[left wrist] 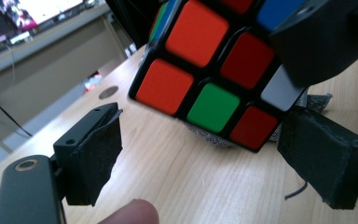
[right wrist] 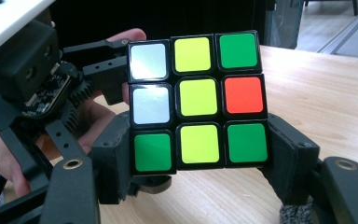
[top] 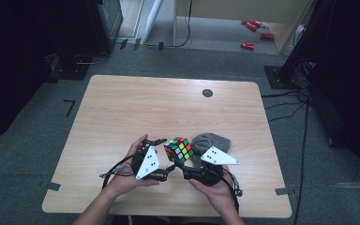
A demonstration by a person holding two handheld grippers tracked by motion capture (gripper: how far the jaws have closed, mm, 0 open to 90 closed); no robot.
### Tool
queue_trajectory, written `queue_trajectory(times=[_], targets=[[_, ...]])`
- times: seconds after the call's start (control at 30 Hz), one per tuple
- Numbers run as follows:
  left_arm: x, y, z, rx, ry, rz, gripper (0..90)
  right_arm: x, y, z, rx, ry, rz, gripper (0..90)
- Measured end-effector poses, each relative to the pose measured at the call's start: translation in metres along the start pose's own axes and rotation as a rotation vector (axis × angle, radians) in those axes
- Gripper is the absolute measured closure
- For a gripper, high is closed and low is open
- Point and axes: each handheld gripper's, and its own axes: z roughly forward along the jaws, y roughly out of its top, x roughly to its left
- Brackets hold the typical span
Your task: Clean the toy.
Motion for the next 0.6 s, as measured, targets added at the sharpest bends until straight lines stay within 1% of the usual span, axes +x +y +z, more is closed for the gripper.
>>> queue_trajectory(times=[0.07,0.13,0.23,0.3,0.4,0.43,0.53,0.6], targets=[[0.000,-0.001,0.001,0.000,0.006,0.024,15.0,0.000,0.000,0.001,0.006,0.004,0.006,34.7],[-0.001,-0.002,0.001,-0.009,-0.002,0.031,15.1,0.001,-0.001,0.002,0.013,0.017,0.022,34.7],[0.000,-0.001,0.001,-0.014,-0.007,0.024,21.2,0.001,-0.002,0.004,0.034,0.032,0.046,34.6],[-0.001,-0.002,0.001,-0.011,-0.022,0.029,23.2,0.001,-0.002,0.005,0.042,0.041,0.066,34.6],[-0.001,-0.003,0.000,-0.006,-0.033,0.045,26.2,-0.001,-0.003,0.007,0.069,0.064,0.127,34.6],[-0.002,-0.004,0.000,-0.011,-0.041,0.048,27.0,-0.004,-0.003,0.008,0.079,0.082,0.157,34.6],[-0.003,-0.005,-0.001,-0.013,-0.046,0.054,29.3,-0.012,-0.005,0.010,0.109,0.139,0.266,34.6],[-0.004,-0.004,-0.001,-0.003,-0.042,0.044,30.2,-0.015,-0.007,0.010,0.117,0.153,0.308,34.5]])
